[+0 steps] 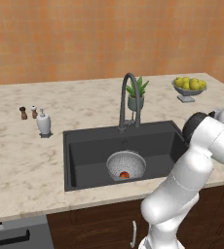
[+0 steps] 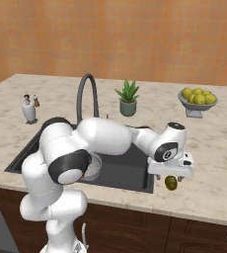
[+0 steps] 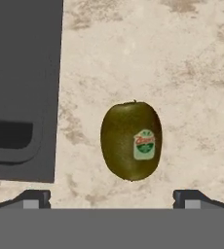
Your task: Put the colander in the sink, put the kiwi, apple in the colander, and turn on the sink faucet and pour water over the colander.
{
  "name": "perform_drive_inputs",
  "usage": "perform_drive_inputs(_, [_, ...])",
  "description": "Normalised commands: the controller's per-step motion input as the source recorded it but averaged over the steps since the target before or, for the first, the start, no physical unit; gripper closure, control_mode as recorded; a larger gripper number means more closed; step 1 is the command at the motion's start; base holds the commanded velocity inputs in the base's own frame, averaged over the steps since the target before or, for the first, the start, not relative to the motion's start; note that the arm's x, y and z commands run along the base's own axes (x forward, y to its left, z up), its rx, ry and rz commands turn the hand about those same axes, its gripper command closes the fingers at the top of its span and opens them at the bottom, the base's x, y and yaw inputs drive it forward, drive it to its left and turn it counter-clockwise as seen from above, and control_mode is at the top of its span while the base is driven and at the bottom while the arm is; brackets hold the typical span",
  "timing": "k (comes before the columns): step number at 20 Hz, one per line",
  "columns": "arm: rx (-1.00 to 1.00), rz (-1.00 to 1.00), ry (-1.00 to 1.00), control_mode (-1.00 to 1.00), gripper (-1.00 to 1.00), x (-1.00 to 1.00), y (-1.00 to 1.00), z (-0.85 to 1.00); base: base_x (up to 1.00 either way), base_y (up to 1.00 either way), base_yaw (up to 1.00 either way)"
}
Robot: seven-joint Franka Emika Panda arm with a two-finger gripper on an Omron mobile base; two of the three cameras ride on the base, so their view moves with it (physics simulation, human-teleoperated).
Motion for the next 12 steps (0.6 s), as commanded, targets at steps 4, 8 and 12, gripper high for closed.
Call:
perform_drive_inputs(4, [0.00, 0.00, 0.00, -1.00, -1.00, 0.11, -0.18, -0.25, 0.00, 0.00, 0.00])
perform_drive_inputs(8, [0.00, 0.00, -0.01, -1.00, -1.00, 0.14, -0.10, -0.23, 0.00, 0.00, 0.00])
perform_drive_inputs(12, [0.00, 0.00, -0.04, -1.00, -1.00, 0.14, -0.08, -0.19, 0.00, 0.00, 0.00])
